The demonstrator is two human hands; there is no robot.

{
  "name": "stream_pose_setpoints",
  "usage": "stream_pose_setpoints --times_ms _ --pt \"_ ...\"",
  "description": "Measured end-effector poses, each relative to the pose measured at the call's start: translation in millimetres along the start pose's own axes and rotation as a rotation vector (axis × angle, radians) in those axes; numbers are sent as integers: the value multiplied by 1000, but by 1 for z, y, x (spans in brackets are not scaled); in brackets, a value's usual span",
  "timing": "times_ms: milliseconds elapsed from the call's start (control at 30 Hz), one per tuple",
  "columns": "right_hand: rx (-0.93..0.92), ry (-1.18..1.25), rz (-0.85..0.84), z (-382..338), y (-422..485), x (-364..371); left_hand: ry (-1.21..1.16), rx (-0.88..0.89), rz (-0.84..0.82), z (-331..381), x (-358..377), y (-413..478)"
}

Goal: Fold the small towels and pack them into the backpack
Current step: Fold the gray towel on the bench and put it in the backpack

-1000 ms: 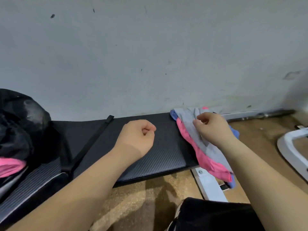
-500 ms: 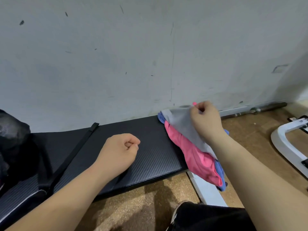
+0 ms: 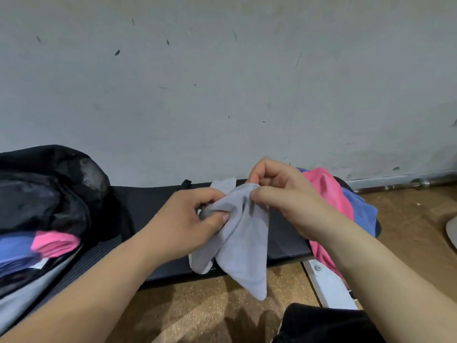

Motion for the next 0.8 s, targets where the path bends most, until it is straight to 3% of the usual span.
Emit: stream_pose_setpoints --times_ms 167,333,567,667,800 --pt "51 -224 -71 5 9 7 23 -89 31 -17 -29 -15" --pt "17 -546 -78 4 17 21 -42 -154 -54 -24 -48 -31" --pt "-100 -485 -81 -9 18 43 -104 -244 -47 -35 -54 -47" --pt "-136 -434 -53 -16 13 51 -144 -218 28 -32 -59 -48" --pt "-228 -625 1 -21 4 53 -207 -187 -72 -21 -66 -49"
Point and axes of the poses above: each hand's wrist, its own y-axis towards the middle knuckle, its own x-axis out of the palm, z = x × y, the point moved 1 cm from there along y, towards the middle knuckle, and after that the axes turned 9 degrees about -y, right-handed, at the moved point
